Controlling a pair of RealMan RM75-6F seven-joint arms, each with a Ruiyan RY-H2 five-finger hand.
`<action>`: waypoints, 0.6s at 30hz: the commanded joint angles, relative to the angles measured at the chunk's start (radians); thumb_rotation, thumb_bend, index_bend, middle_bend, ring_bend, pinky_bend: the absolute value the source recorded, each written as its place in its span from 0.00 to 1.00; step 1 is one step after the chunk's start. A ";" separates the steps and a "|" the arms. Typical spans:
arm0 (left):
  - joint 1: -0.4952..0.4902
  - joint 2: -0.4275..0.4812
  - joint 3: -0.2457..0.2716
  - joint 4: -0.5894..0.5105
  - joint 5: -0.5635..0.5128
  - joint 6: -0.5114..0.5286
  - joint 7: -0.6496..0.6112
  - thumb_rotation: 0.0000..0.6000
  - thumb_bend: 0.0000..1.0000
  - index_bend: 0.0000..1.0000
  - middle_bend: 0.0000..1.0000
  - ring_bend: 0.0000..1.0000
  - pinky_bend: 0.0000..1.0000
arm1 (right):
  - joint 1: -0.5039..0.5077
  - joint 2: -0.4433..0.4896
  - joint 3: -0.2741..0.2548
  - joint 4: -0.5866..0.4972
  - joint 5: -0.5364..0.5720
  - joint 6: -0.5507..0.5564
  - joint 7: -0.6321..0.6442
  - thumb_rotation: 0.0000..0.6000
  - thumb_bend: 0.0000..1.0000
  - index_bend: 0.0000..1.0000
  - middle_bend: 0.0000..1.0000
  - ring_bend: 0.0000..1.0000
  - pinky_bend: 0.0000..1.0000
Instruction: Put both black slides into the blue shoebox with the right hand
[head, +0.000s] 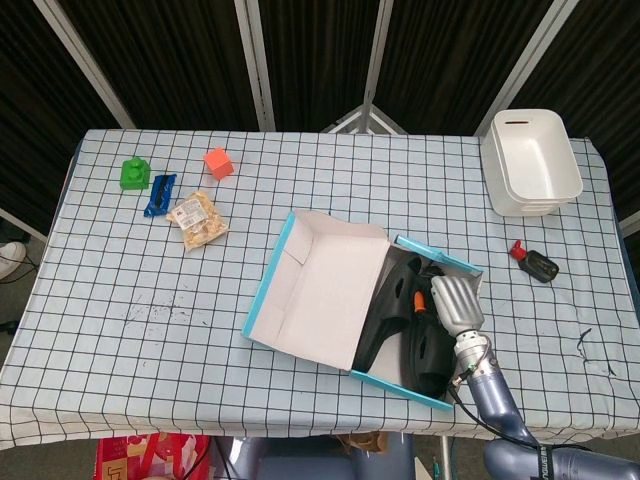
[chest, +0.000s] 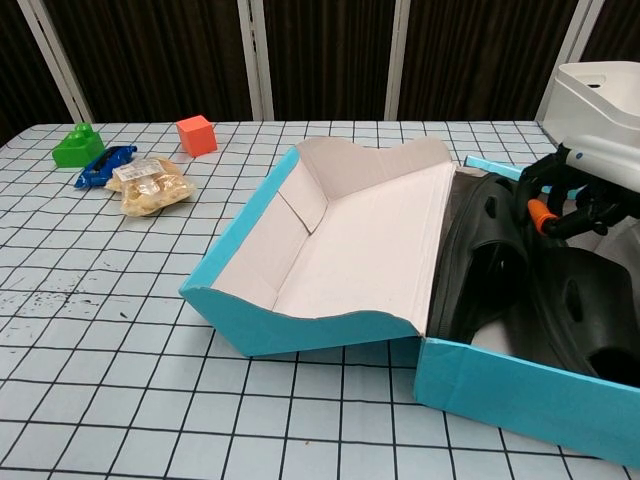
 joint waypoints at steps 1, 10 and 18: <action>0.000 0.001 0.001 -0.001 0.003 -0.001 -0.002 1.00 0.37 0.03 0.00 0.00 0.03 | -0.006 0.023 0.014 -0.039 -0.008 0.015 -0.004 1.00 0.64 0.69 0.49 0.53 0.74; 0.014 0.019 0.011 -0.001 0.038 0.021 -0.055 1.00 0.37 0.03 0.00 0.00 0.03 | -0.060 0.288 0.033 -0.290 -0.015 -0.020 0.076 1.00 0.47 0.20 0.10 0.12 0.24; 0.021 0.024 0.025 -0.005 0.075 0.039 -0.056 1.00 0.37 0.03 0.00 0.00 0.03 | -0.226 0.406 -0.101 -0.311 -0.283 0.178 0.015 1.00 0.40 0.17 0.08 0.09 0.19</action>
